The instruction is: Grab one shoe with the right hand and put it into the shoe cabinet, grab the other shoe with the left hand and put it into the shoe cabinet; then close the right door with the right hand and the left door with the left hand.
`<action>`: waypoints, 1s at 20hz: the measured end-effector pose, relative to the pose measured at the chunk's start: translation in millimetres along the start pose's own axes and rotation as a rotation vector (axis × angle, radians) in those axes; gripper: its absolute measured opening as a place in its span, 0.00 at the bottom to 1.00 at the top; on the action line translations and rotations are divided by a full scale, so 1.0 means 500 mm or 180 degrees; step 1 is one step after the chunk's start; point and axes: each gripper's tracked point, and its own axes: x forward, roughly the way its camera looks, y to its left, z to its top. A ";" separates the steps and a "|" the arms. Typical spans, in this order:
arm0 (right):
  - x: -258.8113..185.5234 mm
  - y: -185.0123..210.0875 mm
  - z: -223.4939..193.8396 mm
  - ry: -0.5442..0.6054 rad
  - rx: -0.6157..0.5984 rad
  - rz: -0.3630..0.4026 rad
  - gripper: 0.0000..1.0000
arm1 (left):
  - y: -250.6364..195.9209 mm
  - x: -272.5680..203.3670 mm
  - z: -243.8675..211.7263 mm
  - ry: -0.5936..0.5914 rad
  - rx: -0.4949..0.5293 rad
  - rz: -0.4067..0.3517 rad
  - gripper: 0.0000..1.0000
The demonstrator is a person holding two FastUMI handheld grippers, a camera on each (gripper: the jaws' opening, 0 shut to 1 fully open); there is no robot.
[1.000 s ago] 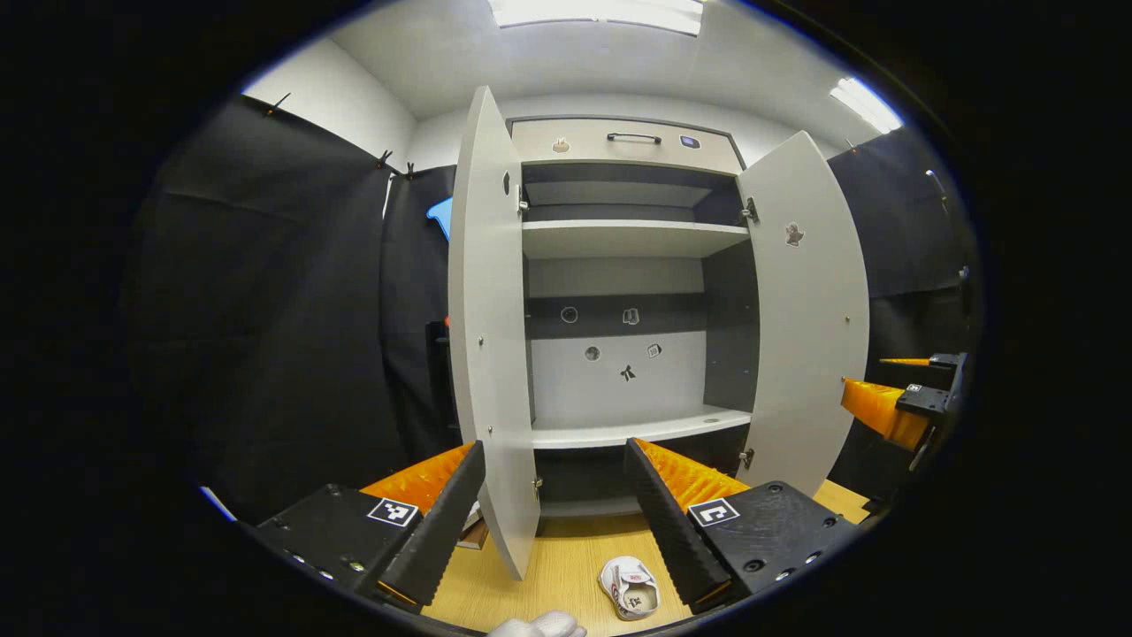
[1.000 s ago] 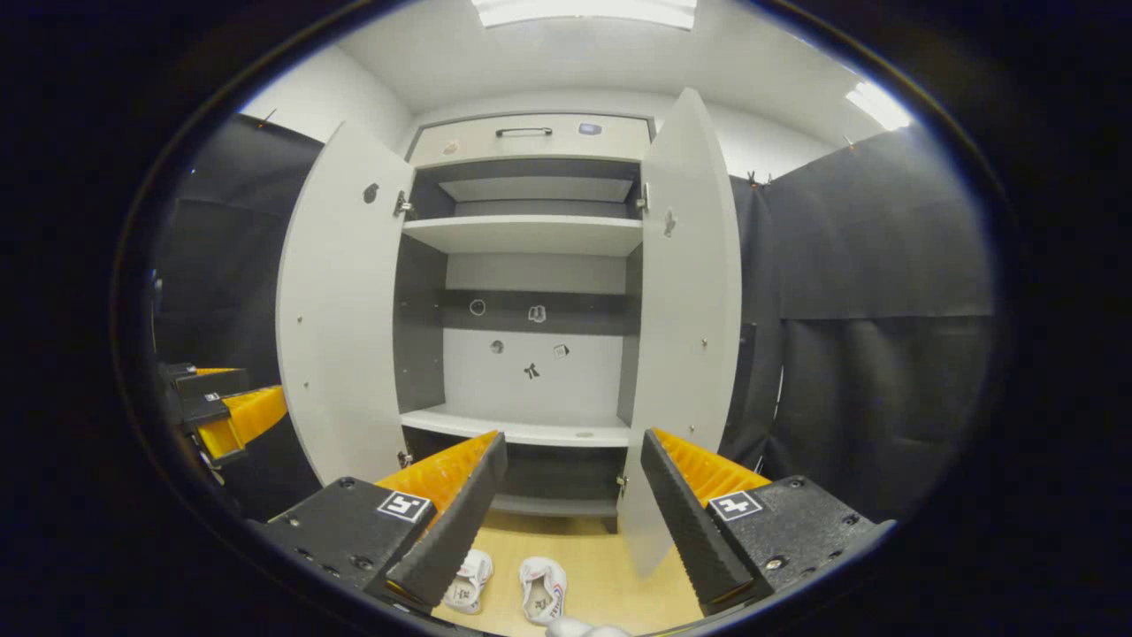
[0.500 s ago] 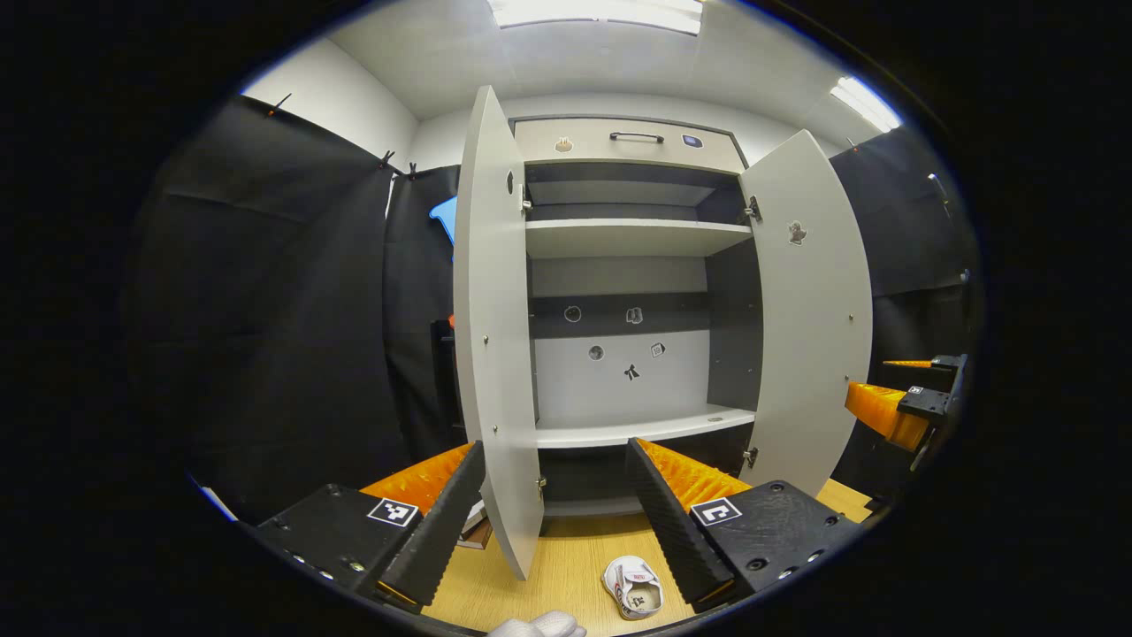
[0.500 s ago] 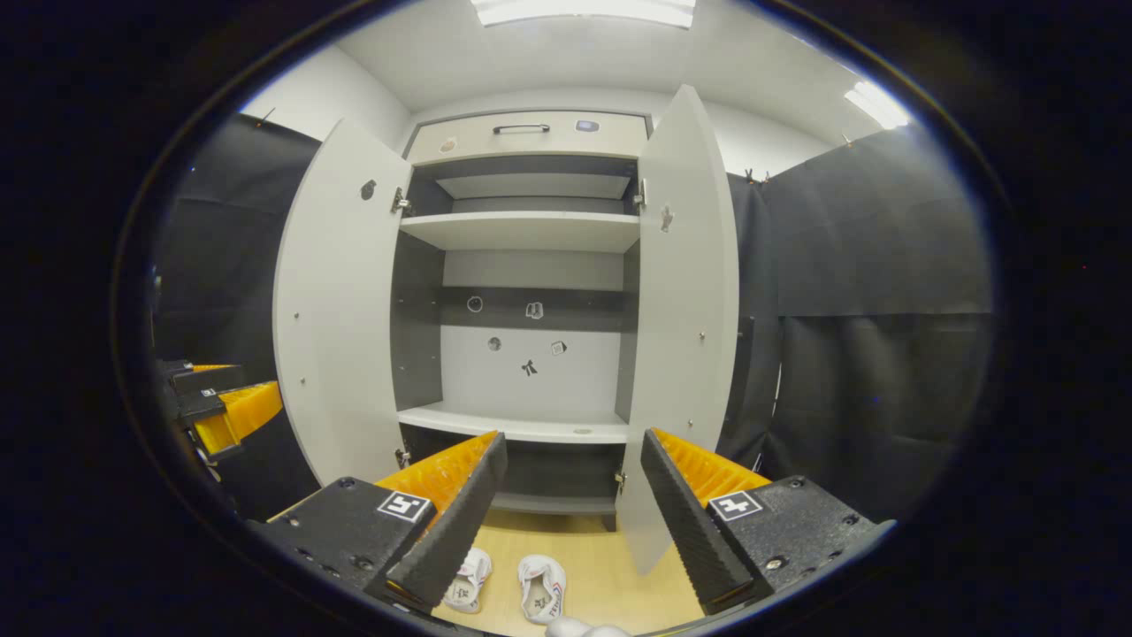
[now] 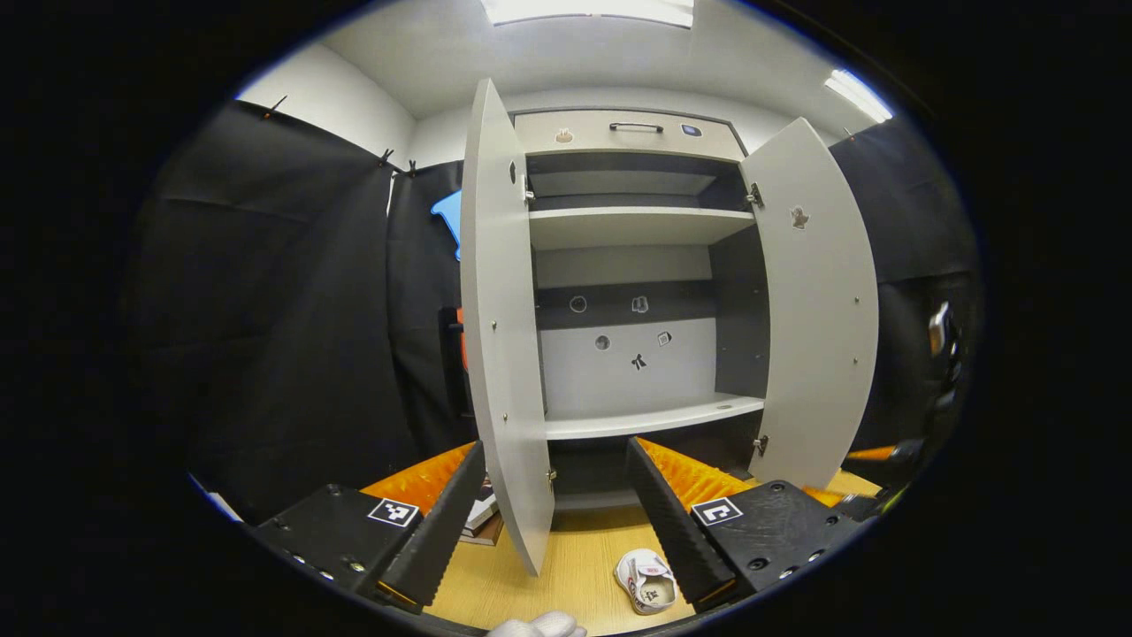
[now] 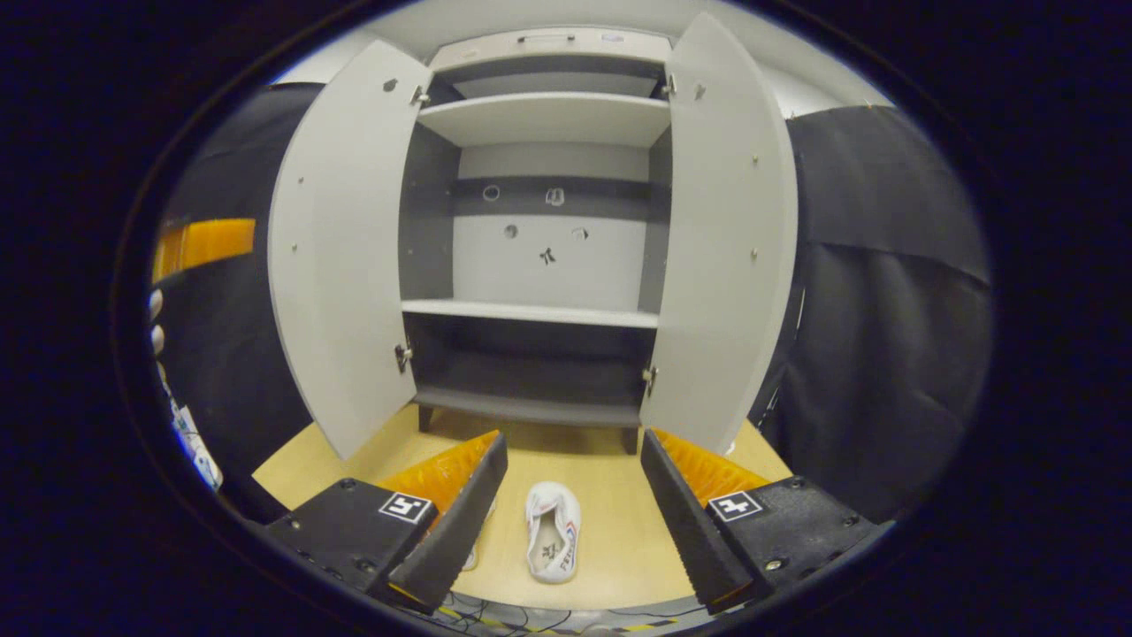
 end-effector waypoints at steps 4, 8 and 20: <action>-0.003 0.029 -0.096 0.0526 0.0077 0.0148 0.96 | 0.020 -0.006 -0.007 0.0029 0.0015 0.0067 0.96; 0.000 0.064 -0.166 0.0911 0.0138 0.0329 0.87 | 0.030 -0.013 -0.008 0.0046 0.0028 0.0115 0.96; 0.116 0.062 -0.235 0.1239 0.0180 0.0226 0.75 | 0.054 -0.019 -0.014 0.0089 0.0048 0.0367 0.96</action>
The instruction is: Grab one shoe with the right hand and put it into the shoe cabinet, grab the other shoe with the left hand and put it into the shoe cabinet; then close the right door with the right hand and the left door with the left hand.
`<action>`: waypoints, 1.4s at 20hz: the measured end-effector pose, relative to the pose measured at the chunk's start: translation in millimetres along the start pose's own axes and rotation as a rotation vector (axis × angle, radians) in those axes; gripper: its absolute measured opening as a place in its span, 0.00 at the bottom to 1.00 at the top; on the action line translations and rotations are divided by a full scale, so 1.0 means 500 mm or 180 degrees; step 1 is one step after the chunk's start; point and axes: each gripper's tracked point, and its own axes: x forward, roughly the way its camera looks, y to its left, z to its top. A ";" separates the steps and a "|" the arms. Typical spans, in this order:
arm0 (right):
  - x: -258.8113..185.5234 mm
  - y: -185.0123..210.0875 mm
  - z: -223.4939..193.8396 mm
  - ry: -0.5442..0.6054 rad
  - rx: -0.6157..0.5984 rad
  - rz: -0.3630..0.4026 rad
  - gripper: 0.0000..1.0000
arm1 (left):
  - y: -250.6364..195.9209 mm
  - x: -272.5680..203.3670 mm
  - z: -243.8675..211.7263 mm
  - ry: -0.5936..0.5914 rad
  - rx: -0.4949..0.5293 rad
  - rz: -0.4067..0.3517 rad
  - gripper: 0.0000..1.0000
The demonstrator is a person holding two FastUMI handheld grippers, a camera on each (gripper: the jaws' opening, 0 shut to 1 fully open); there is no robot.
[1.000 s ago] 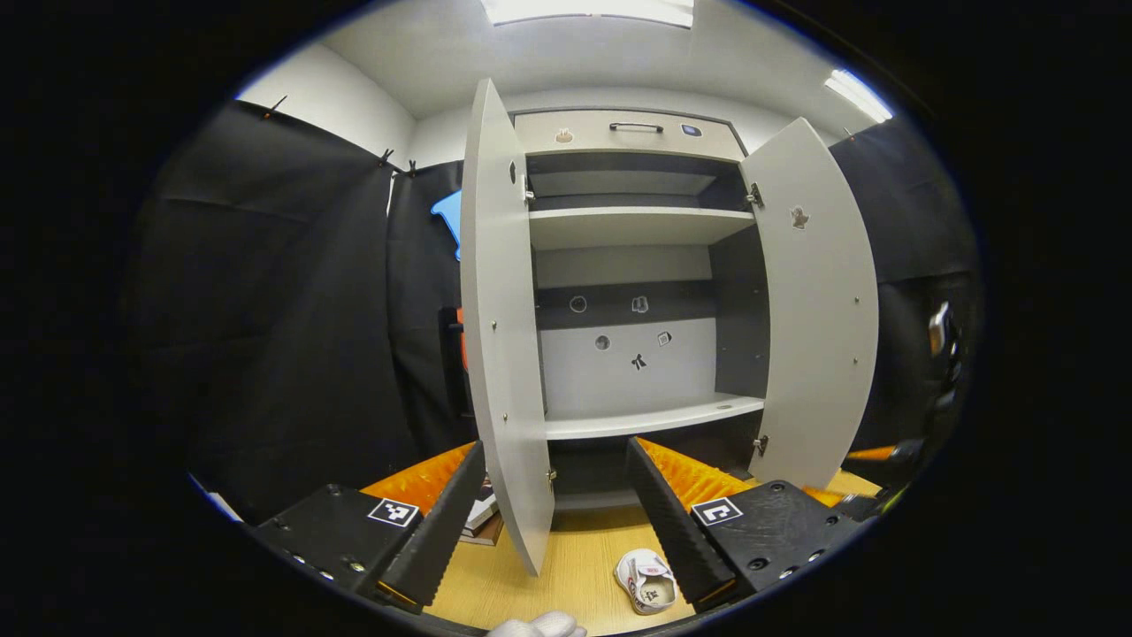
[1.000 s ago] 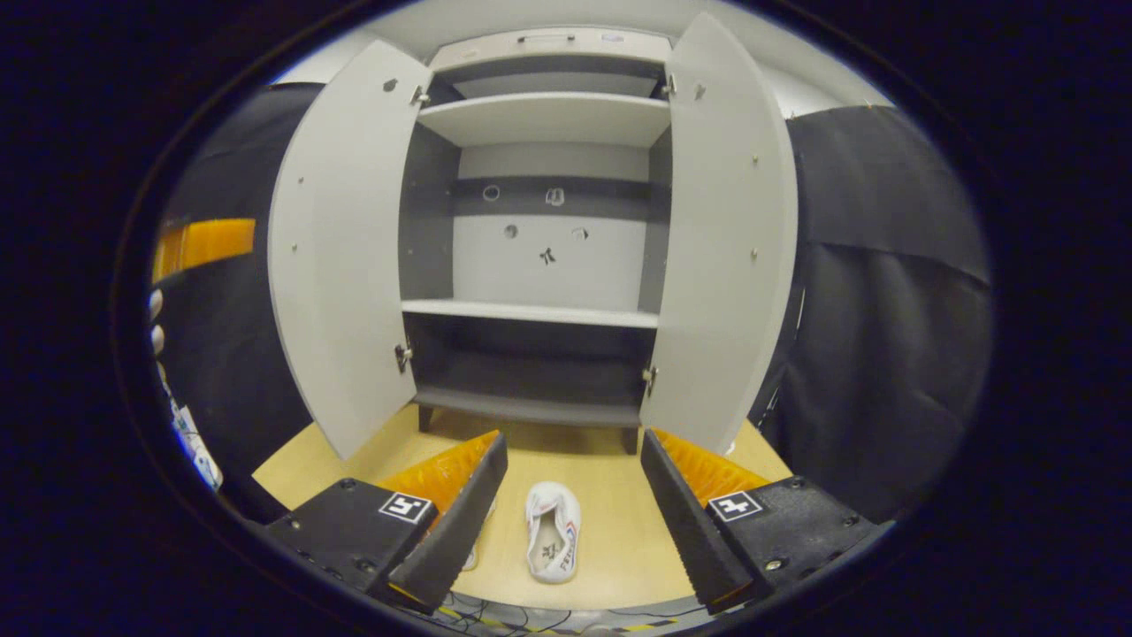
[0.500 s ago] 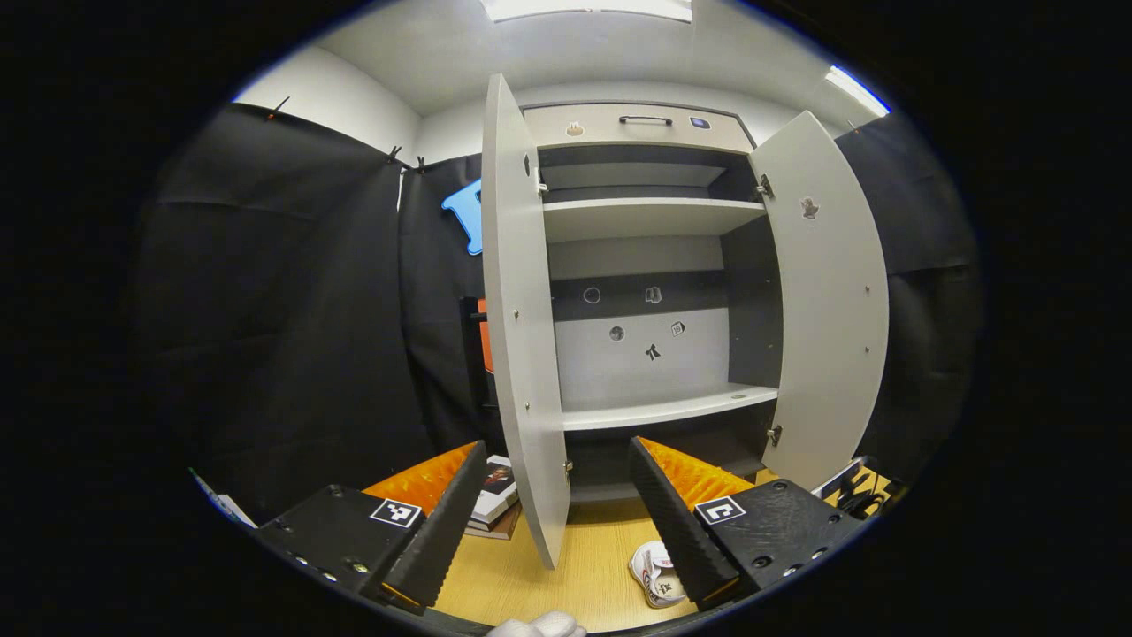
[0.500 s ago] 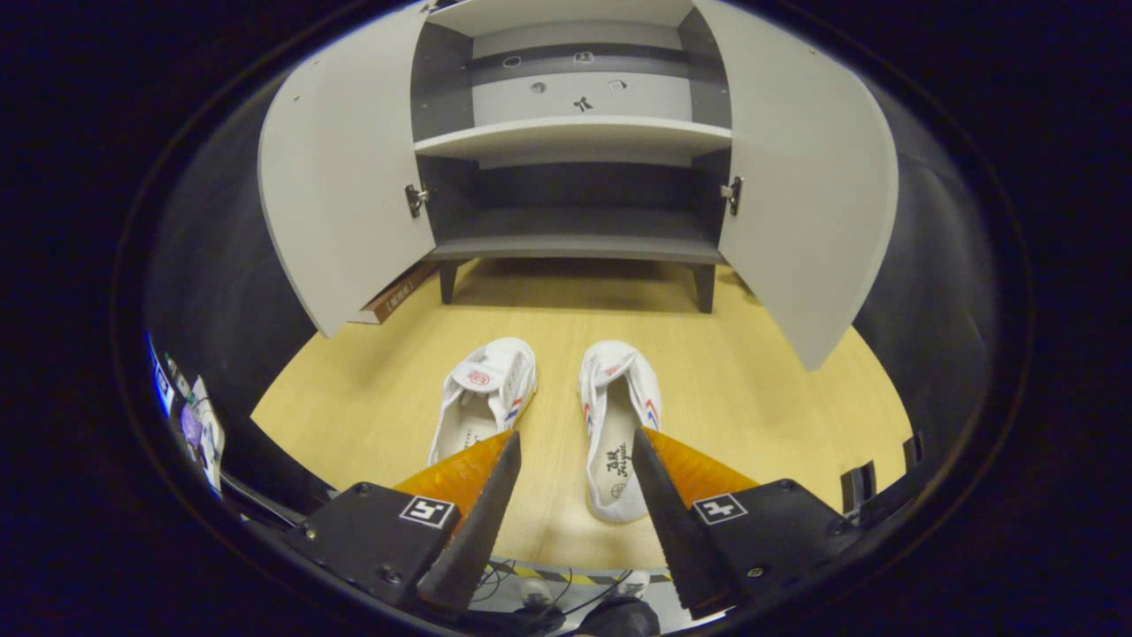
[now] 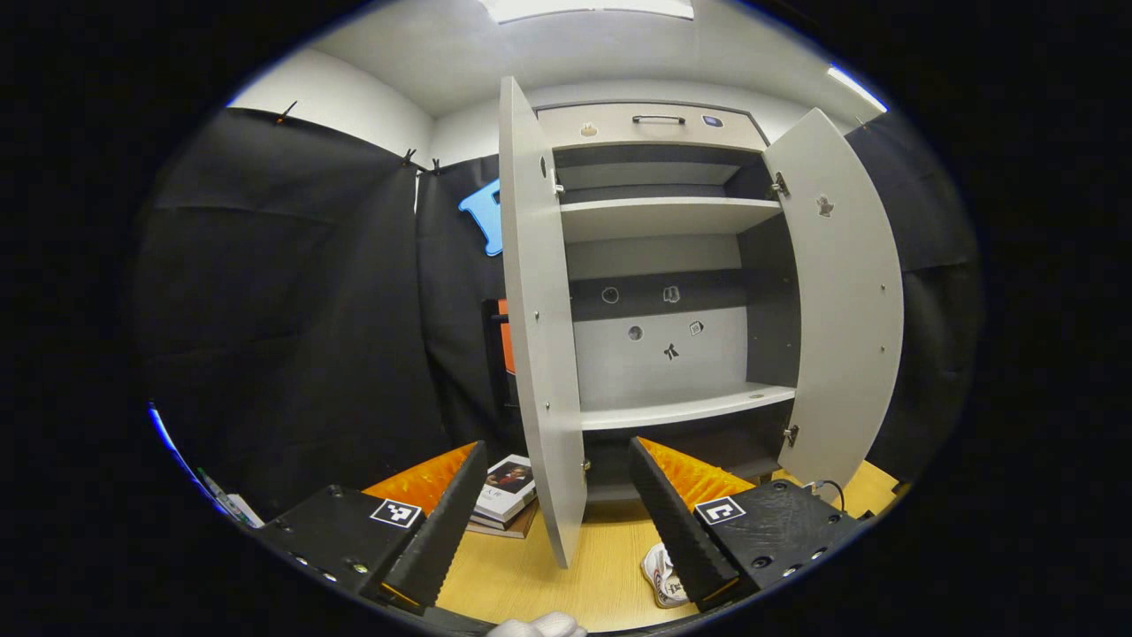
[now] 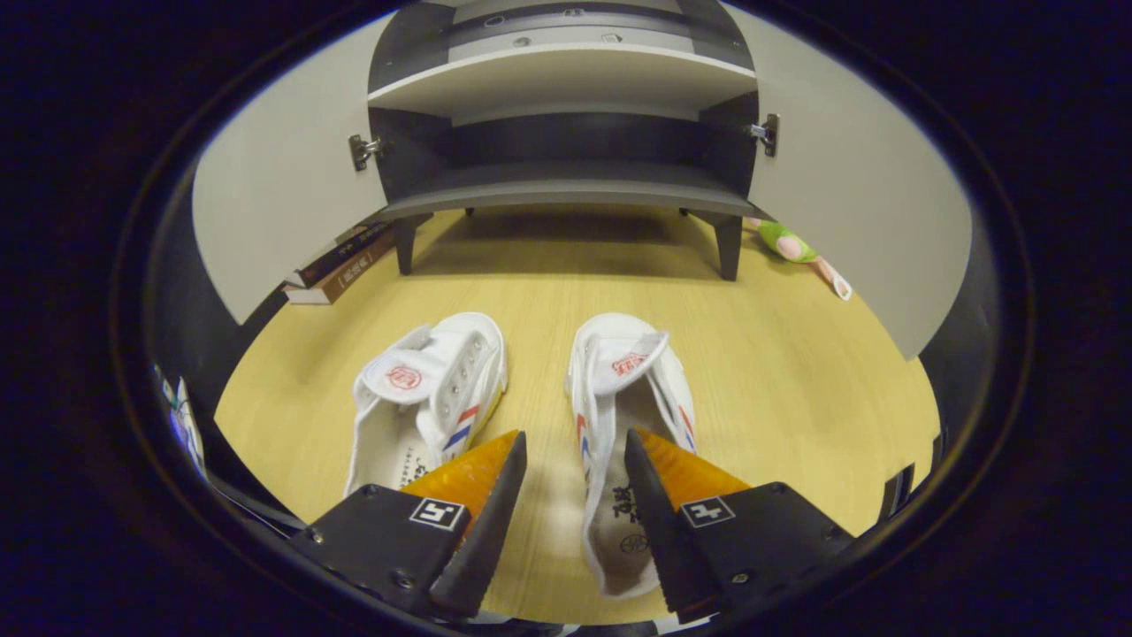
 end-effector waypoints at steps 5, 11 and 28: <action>0.031 0.008 0.010 0.0010 0.0126 0.0081 0.51 | -0.002 0.012 -0.014 0.0098 0.0019 0.0102 0.96; 0.029 0.016 0.015 0.0076 0.0285 0.0268 0.08 | -0.023 0.023 -0.008 0.0105 0.0003 0.0124 0.96; -0.178 0.003 0.330 -0.0794 -0.0076 0.0424 0.05 | -0.070 0.012 -0.004 0.0017 -0.0034 -0.0007 1.00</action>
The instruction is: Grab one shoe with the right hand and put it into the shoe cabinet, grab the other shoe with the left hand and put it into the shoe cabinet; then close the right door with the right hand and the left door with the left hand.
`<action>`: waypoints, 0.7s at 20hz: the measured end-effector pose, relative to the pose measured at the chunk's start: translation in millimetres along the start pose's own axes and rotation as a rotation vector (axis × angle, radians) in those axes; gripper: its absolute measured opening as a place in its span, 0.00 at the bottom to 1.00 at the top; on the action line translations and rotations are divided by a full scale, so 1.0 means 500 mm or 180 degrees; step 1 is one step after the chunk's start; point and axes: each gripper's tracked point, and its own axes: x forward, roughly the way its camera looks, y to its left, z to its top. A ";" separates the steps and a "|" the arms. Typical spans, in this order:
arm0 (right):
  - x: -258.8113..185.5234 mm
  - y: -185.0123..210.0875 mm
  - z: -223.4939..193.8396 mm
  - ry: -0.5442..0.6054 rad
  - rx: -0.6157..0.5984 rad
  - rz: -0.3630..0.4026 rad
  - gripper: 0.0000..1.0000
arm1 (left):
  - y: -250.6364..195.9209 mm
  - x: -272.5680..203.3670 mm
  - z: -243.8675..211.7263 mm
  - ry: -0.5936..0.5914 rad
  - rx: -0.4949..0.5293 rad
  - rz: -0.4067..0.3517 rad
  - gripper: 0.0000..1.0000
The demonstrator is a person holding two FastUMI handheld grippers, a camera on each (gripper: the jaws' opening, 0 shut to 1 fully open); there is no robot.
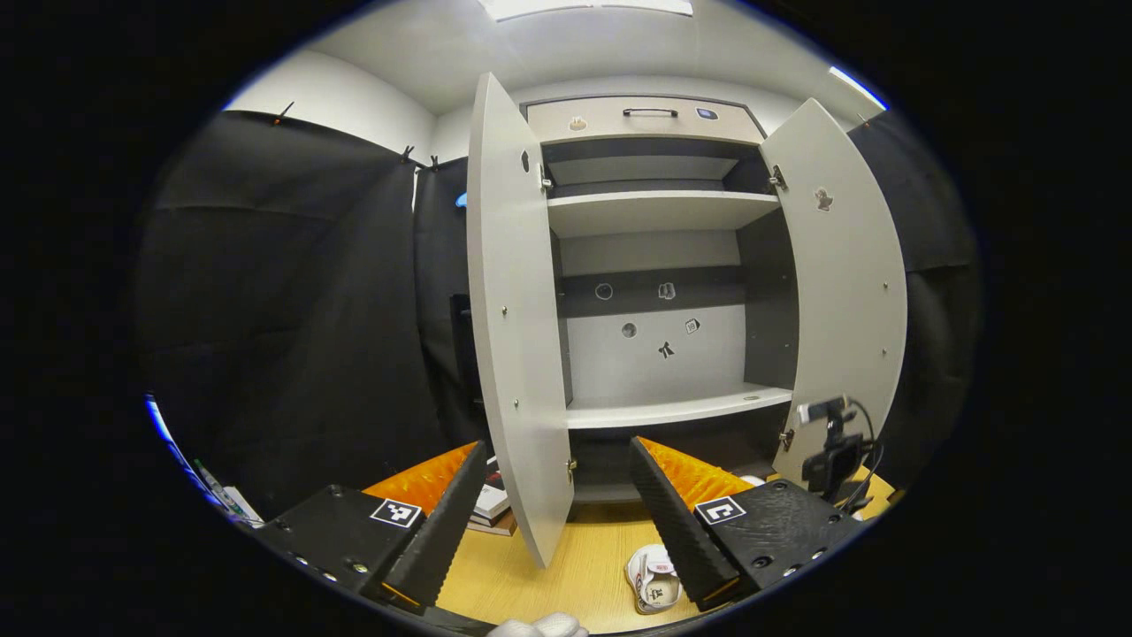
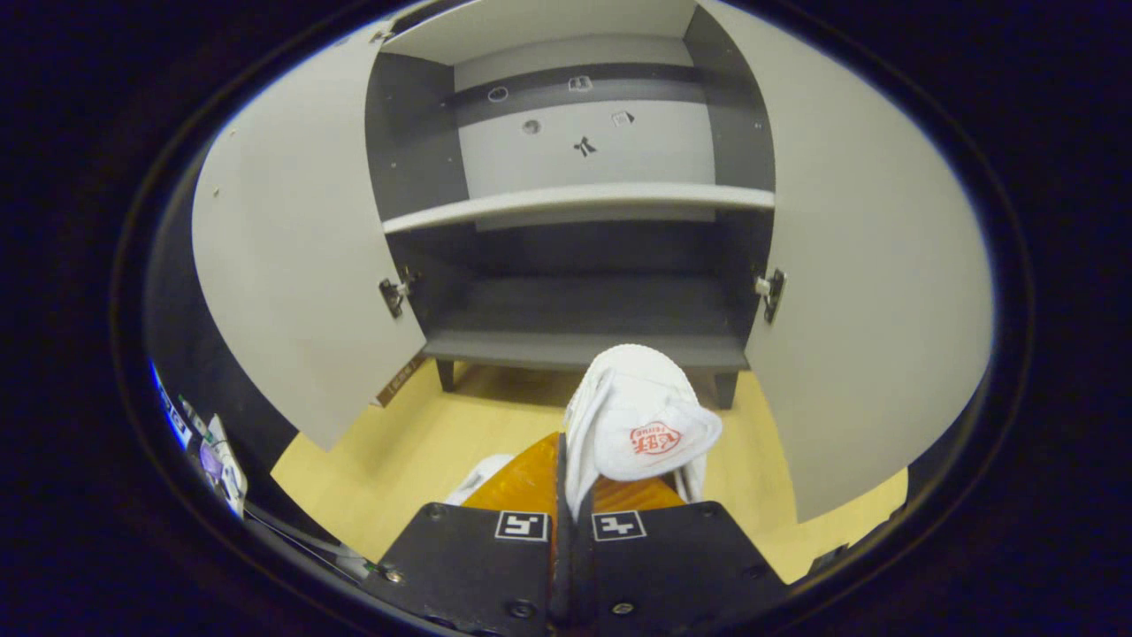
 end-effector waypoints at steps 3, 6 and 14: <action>-0.029 0.004 0.137 -0.0252 -0.0058 0.0014 0.05 | -0.010 -0.006 -0.010 0.0012 0.0012 -0.0024 0.96; -0.026 0.011 0.263 -0.0500 -0.0136 0.0037 0.05 | -0.019 -0.008 -0.027 0.0049 -0.0001 -0.0027 0.96; 0.122 -0.002 0.530 -0.0785 -0.0265 -0.0066 0.05 | -0.022 -0.014 -0.041 0.0137 -0.0040 0.0132 0.96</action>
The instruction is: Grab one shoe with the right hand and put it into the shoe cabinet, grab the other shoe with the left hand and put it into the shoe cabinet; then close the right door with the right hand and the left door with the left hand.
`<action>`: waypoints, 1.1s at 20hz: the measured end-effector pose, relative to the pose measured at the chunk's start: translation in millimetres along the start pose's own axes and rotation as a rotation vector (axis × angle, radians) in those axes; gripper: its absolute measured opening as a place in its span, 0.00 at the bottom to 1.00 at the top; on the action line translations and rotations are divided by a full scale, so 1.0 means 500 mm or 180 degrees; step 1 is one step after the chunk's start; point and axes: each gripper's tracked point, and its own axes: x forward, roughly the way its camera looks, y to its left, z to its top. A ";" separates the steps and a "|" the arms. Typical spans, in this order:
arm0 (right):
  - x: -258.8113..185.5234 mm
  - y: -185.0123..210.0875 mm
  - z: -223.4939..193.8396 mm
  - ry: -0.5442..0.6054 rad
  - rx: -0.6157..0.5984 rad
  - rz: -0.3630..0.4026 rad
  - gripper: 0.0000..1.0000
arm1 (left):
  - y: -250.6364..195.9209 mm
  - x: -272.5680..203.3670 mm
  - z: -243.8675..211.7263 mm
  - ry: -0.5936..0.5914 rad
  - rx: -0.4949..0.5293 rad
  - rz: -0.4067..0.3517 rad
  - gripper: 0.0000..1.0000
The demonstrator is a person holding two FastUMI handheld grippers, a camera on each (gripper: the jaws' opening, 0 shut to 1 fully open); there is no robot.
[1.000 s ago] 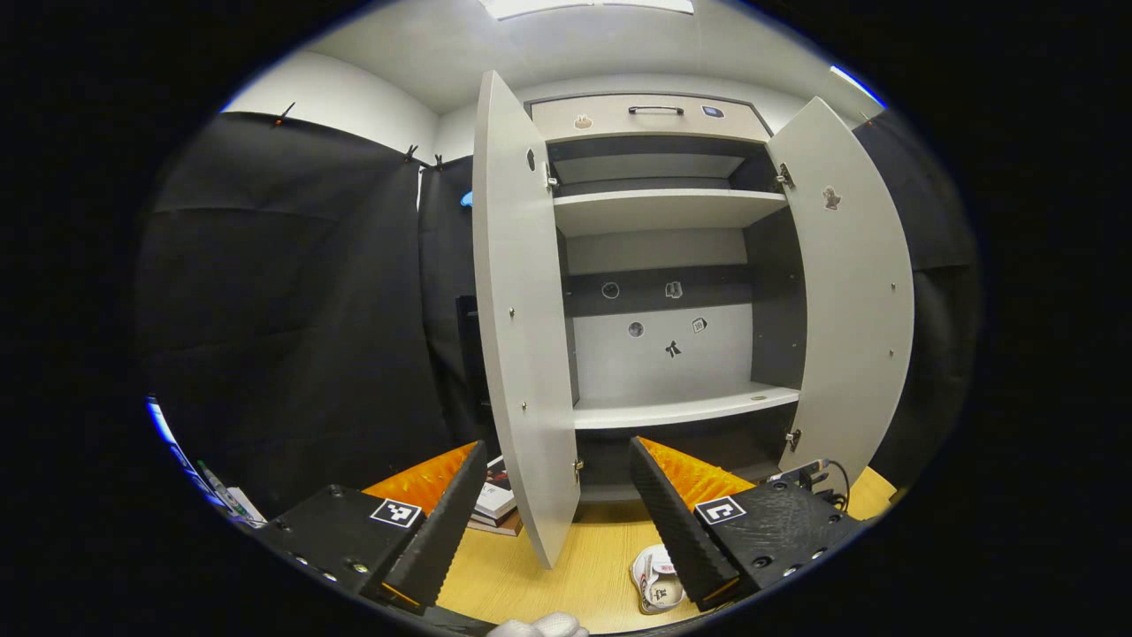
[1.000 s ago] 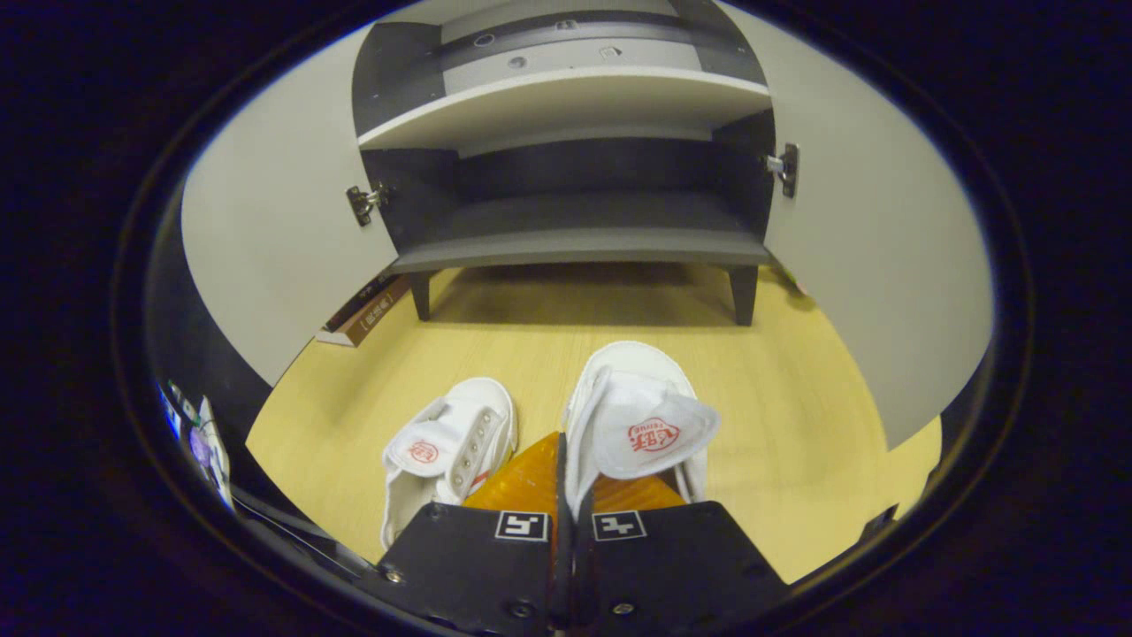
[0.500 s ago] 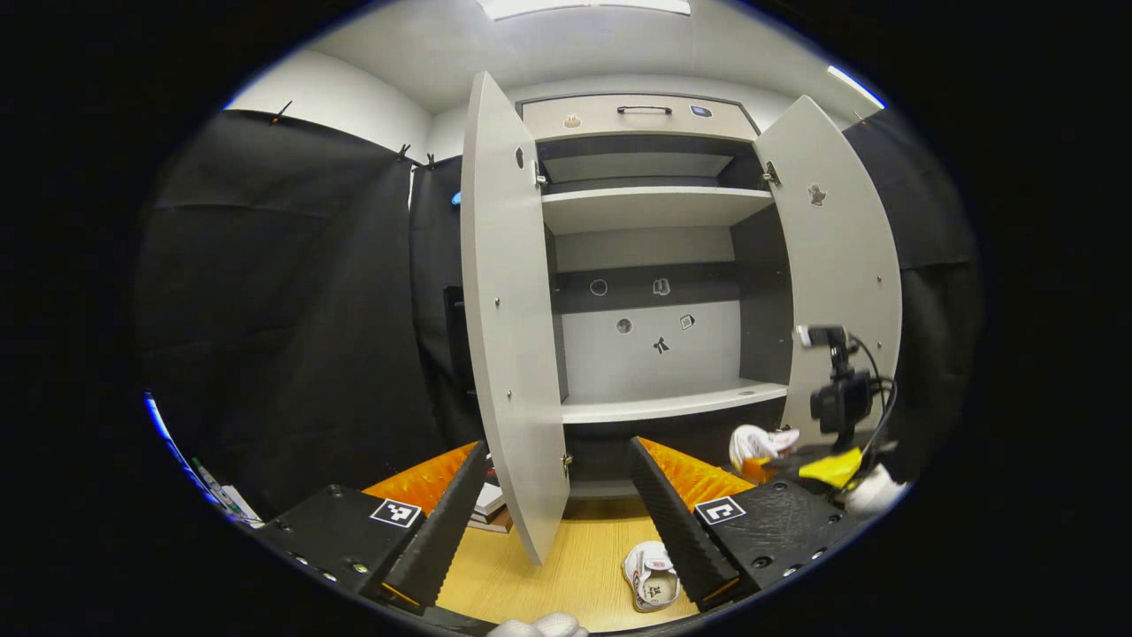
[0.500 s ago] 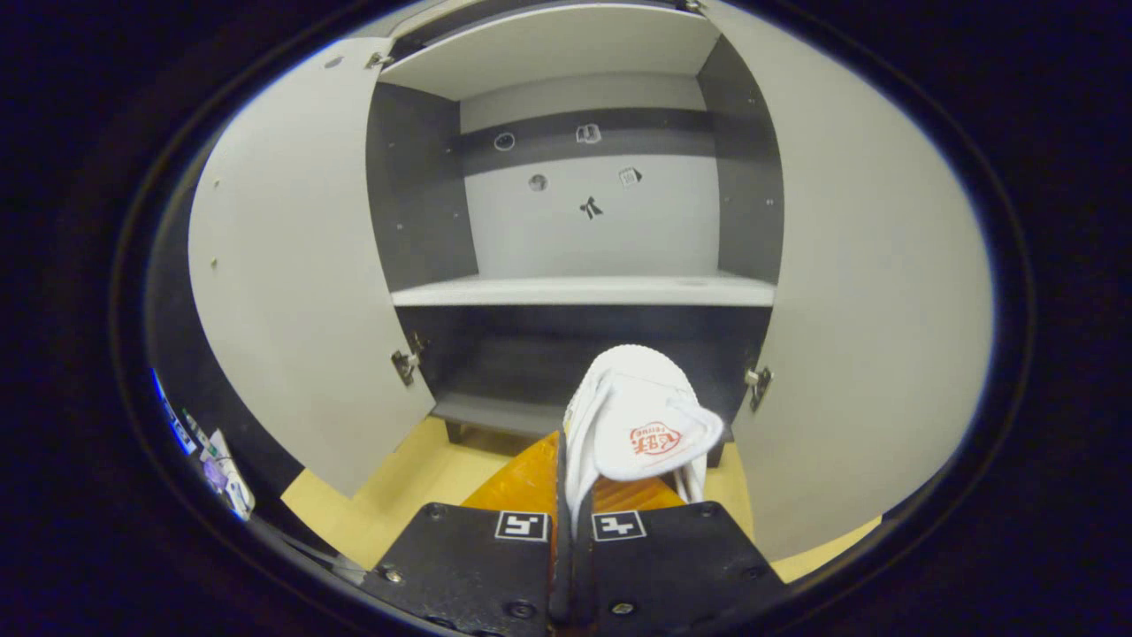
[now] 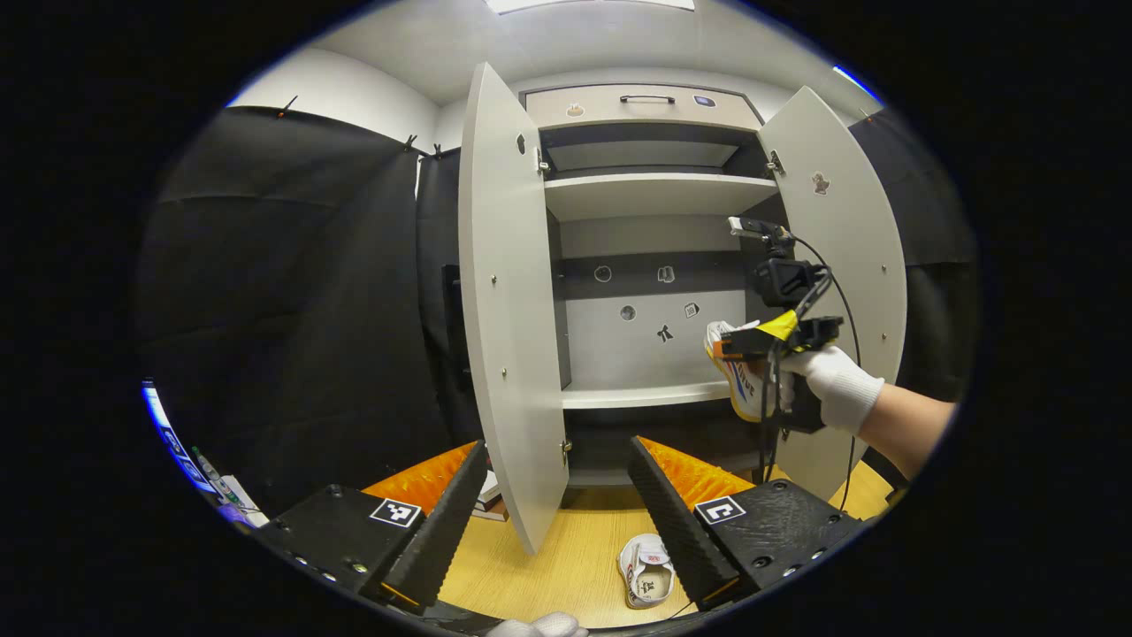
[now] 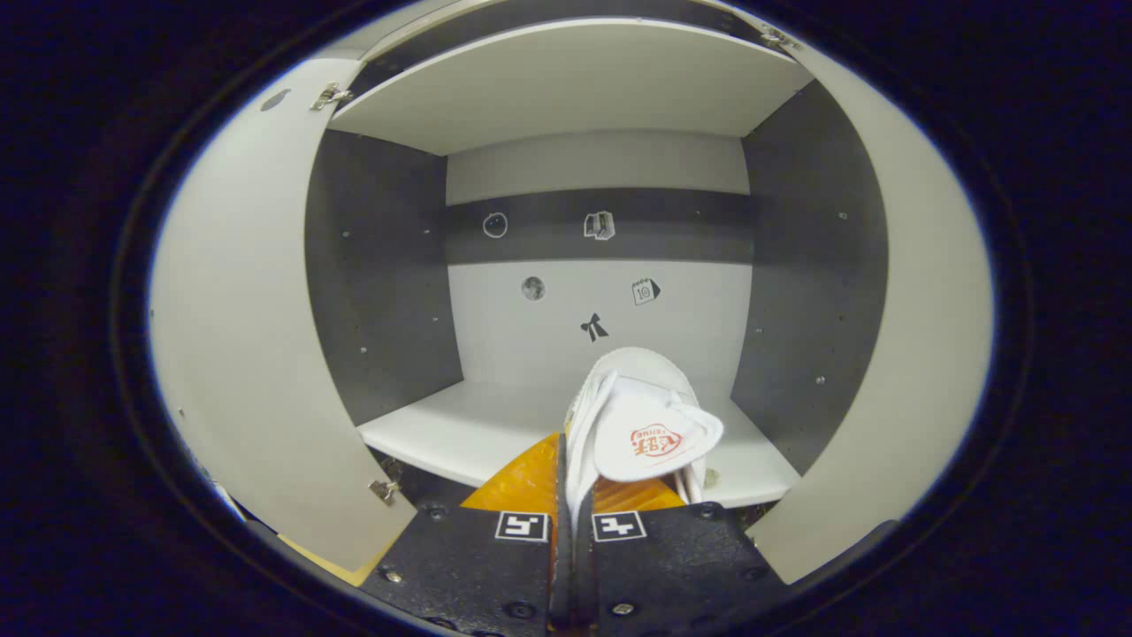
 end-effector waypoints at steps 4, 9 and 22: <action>0.118 -0.010 0.024 0.0105 -0.0072 -0.0059 0.05 | 0.004 -0.003 -0.004 0.0055 -0.0025 0.0125 0.96; 0.222 -0.034 -0.009 0.0393 -0.0128 -0.0178 0.05 | 0.010 -0.008 -0.006 0.0086 -0.0035 0.0255 0.96; 0.262 -0.032 -0.082 0.1273 -0.0115 -0.0247 0.20 | 0.011 -0.007 0.000 0.0057 -0.0040 0.0258 0.96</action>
